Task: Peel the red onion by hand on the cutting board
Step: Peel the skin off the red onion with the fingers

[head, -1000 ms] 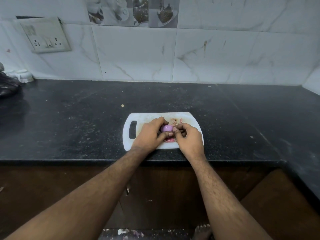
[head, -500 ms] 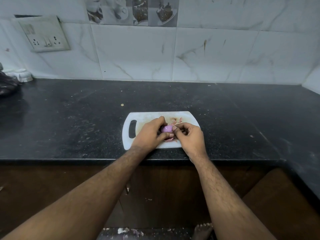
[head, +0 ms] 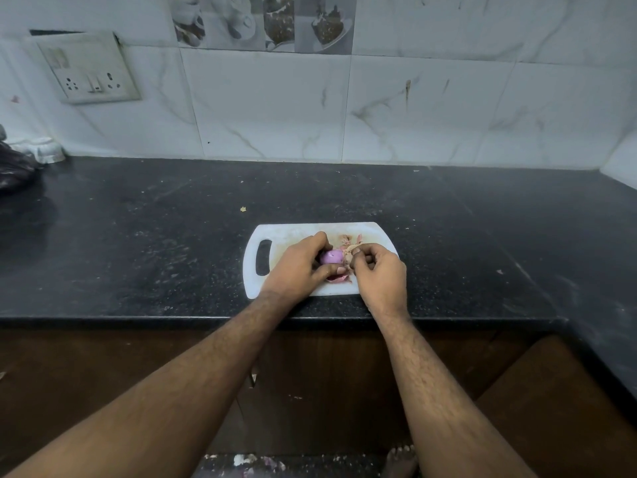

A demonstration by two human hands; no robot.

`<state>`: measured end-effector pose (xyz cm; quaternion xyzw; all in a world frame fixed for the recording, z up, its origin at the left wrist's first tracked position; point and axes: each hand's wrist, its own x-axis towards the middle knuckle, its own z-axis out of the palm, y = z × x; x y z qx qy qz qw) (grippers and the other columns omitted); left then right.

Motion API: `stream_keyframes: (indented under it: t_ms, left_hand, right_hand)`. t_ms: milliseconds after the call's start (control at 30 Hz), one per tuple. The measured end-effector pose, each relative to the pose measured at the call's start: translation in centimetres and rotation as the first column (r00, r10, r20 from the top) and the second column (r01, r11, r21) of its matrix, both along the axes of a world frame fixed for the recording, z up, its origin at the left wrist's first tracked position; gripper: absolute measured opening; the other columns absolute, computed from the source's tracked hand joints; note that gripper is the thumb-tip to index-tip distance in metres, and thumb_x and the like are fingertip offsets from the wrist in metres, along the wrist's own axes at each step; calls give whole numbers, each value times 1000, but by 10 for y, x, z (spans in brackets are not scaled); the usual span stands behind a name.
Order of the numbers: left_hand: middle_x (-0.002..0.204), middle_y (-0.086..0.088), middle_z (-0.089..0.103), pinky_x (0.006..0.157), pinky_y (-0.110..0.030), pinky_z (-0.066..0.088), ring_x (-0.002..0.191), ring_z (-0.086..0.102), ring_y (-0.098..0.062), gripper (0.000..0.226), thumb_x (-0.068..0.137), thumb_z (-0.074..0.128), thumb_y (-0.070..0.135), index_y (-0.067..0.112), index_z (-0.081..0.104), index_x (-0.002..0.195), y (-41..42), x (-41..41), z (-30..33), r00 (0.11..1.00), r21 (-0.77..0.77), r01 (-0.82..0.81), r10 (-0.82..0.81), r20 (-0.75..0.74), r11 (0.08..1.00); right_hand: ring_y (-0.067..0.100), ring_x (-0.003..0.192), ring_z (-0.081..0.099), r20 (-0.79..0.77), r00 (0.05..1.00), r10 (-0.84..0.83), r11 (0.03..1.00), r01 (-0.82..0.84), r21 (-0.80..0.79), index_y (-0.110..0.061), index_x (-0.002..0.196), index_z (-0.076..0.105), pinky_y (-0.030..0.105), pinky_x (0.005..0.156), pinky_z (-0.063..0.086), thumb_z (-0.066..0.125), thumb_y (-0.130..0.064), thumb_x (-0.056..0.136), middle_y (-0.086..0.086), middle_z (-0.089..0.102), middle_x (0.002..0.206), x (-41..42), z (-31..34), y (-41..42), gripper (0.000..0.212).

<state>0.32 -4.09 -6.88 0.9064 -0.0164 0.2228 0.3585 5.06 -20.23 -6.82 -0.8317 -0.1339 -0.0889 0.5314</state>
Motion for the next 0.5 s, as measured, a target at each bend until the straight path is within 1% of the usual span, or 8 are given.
stream_keyframes:
  t_ms: [67, 133, 233, 300, 367, 500]
  left_hand:
    - [96, 2, 69, 80, -38, 56, 88, 65, -15, 33, 86, 81, 37, 20, 54, 95, 0, 0, 0, 1000, -4, -2, 2, -4, 1000]
    - [95, 2, 68, 79, -38, 56, 88, 65, -15, 33, 86, 81, 37, 20, 54, 94, 0, 0, 0, 1000, -5, -1, 1, -4, 1000]
    - [95, 3, 69, 80, -37, 56, 88, 65, -14, 32, 87, 80, 37, 19, 55, 95, 1, 1, -1, 1000, -8, 3, -3, -5, 1000]
    - [96, 3, 70, 81, -37, 56, 90, 66, -14, 32, 86, 80, 37, 20, 55, 95, 2, 1, -2, 1000, -23, 12, -12, -8, 1000]
    - [98, 3, 71, 82, -36, 56, 91, 67, -15, 31, 86, 81, 35, 19, 56, 96, 3, 1, -2, 1000, -39, 20, -21, -10, 999]
    - [98, 2, 70, 82, -34, 54, 92, 66, -17, 32, 87, 81, 30, 12, 58, 98, 3, 0, -2, 999, -52, 25, -26, -20, 998]
  right_hand:
    - [2, 78, 67, 3, 1000, 12, 1000, -12, 0, -18, 104, 75, 19, 69, 52, 58, -30, 103, -12, 73, 84, 0, 0, 0, 21]
    - [1, 78, 68, -9, 998, 64, 998, -64, -21, -22, 100, 75, 20, 71, 54, 60, -35, 103, -14, 73, 82, 0, 1, 0, 20]
    - [0, 81, 70, -27, 995, 98, 995, -99, -16, -22, 102, 77, 24, 78, 59, 69, -29, 97, -14, 76, 87, 4, -1, -1, 12]
    - [1, 83, 71, -42, 993, 107, 994, -106, 16, -20, 102, 79, 26, 81, 59, 73, -26, 95, -12, 77, 89, 6, -1, -3, 12]
    - [2, 84, 72, -50, 992, 119, 992, -117, 50, -19, 100, 81, 27, 83, 59, 75, -24, 93, -11, 78, 88, 6, -1, -6, 11]
    - [2, 84, 74, -37, 988, 149, 983, -143, 116, -18, 97, 83, 28, 84, 60, 78, -20, 90, -11, 79, 86, 4, -1, -8, 8]
